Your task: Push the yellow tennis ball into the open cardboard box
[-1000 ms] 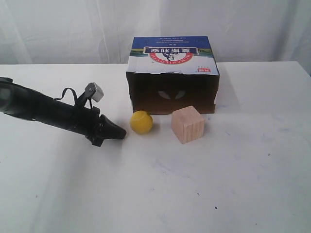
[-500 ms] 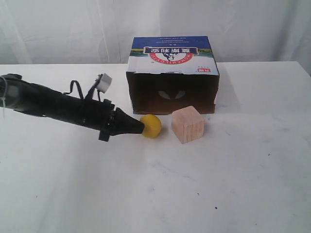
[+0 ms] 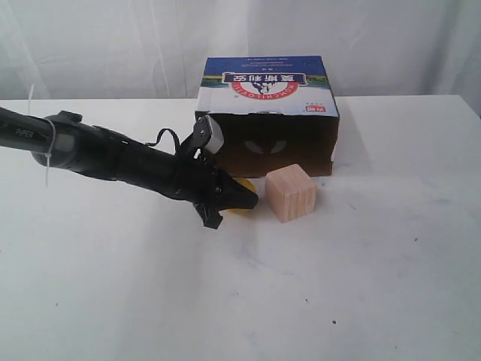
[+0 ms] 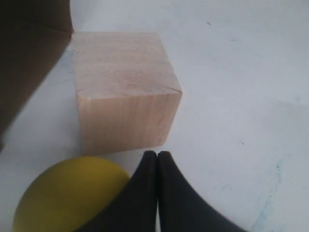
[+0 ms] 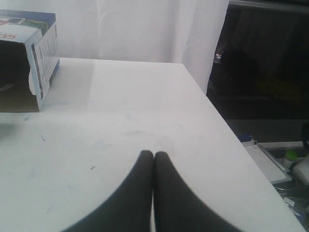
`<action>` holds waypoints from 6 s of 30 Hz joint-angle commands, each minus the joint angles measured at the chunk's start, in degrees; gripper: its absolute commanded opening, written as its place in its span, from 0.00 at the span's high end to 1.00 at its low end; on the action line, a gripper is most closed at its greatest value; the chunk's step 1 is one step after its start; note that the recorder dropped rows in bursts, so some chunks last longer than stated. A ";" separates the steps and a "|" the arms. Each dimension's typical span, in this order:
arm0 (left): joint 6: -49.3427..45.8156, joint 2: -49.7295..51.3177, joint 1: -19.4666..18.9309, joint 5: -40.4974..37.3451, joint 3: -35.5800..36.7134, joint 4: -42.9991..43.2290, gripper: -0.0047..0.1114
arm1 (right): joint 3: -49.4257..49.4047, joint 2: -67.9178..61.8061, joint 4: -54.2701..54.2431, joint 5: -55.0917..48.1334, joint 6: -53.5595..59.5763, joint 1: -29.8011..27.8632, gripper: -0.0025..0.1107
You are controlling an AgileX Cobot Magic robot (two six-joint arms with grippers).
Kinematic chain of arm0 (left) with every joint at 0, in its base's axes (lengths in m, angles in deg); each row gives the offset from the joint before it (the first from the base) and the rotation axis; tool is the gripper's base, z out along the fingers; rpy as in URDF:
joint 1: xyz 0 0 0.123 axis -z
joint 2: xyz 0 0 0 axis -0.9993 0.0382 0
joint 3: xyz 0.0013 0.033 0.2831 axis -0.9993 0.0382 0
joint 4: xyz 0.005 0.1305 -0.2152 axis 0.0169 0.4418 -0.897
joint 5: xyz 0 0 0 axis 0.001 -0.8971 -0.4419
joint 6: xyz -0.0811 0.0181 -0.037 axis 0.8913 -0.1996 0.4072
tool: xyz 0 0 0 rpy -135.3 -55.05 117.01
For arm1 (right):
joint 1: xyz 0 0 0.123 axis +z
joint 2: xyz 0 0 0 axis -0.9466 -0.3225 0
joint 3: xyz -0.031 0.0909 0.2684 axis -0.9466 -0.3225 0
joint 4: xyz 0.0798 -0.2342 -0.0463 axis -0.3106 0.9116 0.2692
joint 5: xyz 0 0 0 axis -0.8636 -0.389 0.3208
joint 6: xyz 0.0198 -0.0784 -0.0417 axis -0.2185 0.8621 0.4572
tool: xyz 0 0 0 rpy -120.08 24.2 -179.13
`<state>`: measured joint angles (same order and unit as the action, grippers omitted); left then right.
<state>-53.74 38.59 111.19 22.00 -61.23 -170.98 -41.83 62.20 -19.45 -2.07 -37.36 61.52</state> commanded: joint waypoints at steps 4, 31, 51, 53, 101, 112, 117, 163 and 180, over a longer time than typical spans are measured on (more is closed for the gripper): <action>-5.37 -0.09 0.02 3.73 -0.12 -5.36 0.96 | -0.07 0.32 0.00 0.79 0.19 -0.52 0.98; -12.49 -0.20 -1.52 0.16 -0.12 -15.79 0.96 | -0.07 0.32 0.00 0.79 0.19 -0.52 0.98; -7.57 -6.18 -4.87 -0.80 -0.12 -15.12 0.96 | -0.07 0.32 0.00 0.79 0.19 -0.52 0.98; -1.75 -7.17 -6.60 -1.16 -0.01 -12.31 0.96 | -0.07 0.32 0.00 0.79 0.19 -0.52 0.98; -12.51 2.85 -1.99 6.52 2.40 -12.06 0.96 | -0.07 0.32 0.00 0.79 0.19 -0.52 0.98; -12.51 5.88 -2.11 6.52 -5.88 -13.78 0.96 | -0.07 0.32 0.00 0.79 0.19 -0.52 0.98; -10.36 5.67 -2.11 6.42 -10.38 -13.67 0.96 | -0.07 0.32 0.00 0.79 0.19 -0.52 0.98; 28.65 -90.56 -30.67 50.64 48.77 6.17 0.96 | -0.07 0.32 0.00 0.79 0.19 -0.52 0.98; 89.28 -108.47 -30.55 38.26 66.10 67.01 0.96 | -0.07 0.32 0.00 0.66 0.18 -0.52 0.98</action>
<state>36.47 -67.54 80.59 59.95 4.36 -104.31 -41.83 62.20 -19.45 -2.07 -37.36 61.52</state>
